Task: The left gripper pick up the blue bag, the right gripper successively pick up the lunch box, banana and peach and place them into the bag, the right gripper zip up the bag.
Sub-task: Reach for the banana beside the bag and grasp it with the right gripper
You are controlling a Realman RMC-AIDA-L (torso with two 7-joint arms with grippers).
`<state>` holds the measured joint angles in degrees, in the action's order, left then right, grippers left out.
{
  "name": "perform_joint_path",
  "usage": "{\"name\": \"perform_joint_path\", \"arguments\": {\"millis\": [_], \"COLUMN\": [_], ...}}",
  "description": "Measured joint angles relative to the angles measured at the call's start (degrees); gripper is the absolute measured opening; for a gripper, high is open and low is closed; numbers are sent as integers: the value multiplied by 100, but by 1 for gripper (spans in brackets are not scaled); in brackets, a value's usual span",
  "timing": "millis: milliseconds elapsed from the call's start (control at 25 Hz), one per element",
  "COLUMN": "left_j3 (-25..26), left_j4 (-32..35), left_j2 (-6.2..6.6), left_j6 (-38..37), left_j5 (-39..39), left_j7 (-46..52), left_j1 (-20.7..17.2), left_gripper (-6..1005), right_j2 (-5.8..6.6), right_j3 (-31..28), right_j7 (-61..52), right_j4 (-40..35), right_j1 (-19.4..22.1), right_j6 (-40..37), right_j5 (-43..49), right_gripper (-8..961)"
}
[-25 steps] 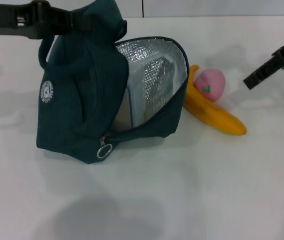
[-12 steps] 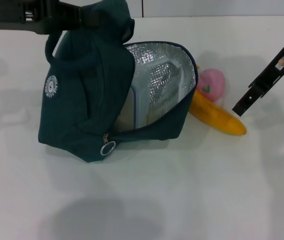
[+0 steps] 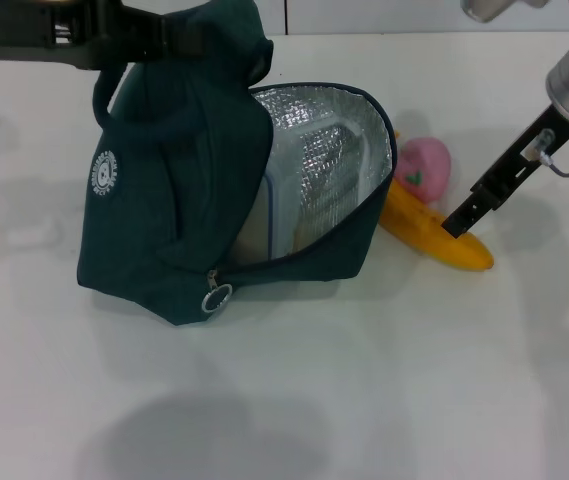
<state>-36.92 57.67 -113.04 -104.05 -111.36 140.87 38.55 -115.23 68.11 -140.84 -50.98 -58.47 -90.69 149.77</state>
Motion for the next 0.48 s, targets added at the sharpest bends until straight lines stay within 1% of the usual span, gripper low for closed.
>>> {"name": "perform_joint_path", "arguments": {"millis": [120,480], "left_j3": [0,0], "left_j4": [-101,-169], "left_j2": [10,34], "left_j6": [0,0], "left_j5": [1,1], "left_j7": [-48,-91], "left_j1": [15,48], "left_gripper": [31,31], "right_j2": [-11,-43], "right_j3": [150,290], "right_j7": [24,470], "right_j4": [24,234], "right_j1": [101,310], "right_j6": [249,656], "right_j5": [-43,-387], "right_gripper": [699,695]}}
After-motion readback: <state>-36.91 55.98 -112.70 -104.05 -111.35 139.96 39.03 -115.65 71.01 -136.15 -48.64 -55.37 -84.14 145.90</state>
